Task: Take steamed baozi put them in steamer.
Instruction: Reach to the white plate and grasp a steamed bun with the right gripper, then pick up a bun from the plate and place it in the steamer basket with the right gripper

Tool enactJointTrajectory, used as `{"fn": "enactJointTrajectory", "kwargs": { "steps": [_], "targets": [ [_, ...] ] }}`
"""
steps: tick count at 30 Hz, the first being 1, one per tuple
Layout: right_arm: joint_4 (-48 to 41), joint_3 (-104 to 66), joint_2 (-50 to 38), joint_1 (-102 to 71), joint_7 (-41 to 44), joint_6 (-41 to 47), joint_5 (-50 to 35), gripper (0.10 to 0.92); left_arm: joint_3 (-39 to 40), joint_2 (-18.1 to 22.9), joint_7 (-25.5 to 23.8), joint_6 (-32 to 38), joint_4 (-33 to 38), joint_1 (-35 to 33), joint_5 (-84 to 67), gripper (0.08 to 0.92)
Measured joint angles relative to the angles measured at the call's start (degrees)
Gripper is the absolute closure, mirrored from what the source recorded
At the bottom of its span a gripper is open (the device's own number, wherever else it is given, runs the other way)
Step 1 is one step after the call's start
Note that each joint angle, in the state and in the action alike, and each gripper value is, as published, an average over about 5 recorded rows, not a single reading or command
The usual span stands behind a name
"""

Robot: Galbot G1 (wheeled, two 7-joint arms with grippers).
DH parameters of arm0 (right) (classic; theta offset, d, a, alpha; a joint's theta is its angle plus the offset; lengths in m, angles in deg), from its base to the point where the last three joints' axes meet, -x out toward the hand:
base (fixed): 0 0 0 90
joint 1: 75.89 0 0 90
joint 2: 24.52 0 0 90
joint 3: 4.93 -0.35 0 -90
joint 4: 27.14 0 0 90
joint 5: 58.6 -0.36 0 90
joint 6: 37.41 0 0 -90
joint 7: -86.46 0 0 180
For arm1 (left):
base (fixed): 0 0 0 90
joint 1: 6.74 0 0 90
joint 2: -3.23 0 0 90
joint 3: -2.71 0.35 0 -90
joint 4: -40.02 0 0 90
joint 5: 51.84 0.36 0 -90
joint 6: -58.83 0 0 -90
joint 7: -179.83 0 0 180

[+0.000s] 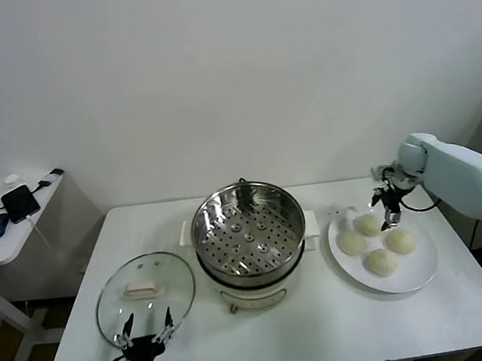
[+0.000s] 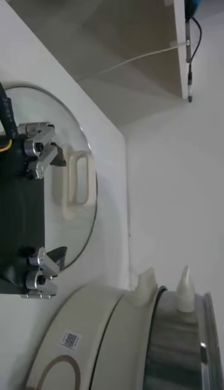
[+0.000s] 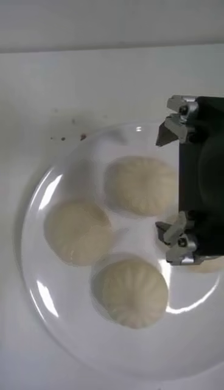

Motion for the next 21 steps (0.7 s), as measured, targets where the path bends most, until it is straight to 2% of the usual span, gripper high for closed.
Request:
{"fn": "enactJointTrajectory", "kwargs": {
  "steps": [6,14,21],
  "targets": [
    [-2.29,-1.38,1.68,-1.39,-0.54,0.25,0.54,0.218,0.21,0.22,0.00,-0.04,0.10,-0.04,0.09,0.177],
    [-3.45,-2.36,2.60,-1.73,-0.77,0.49,1.34,0.376,0.30,0.31,0.05,-0.14,0.33,0.00,0.12,0.177],
    [-0.91,-0.32,1.29,0.43,0.28,1.36,-0.09,0.402,0.30,0.34,0.10,-0.24,0.86,-0.26,0.12,0.177]
  ]
}}
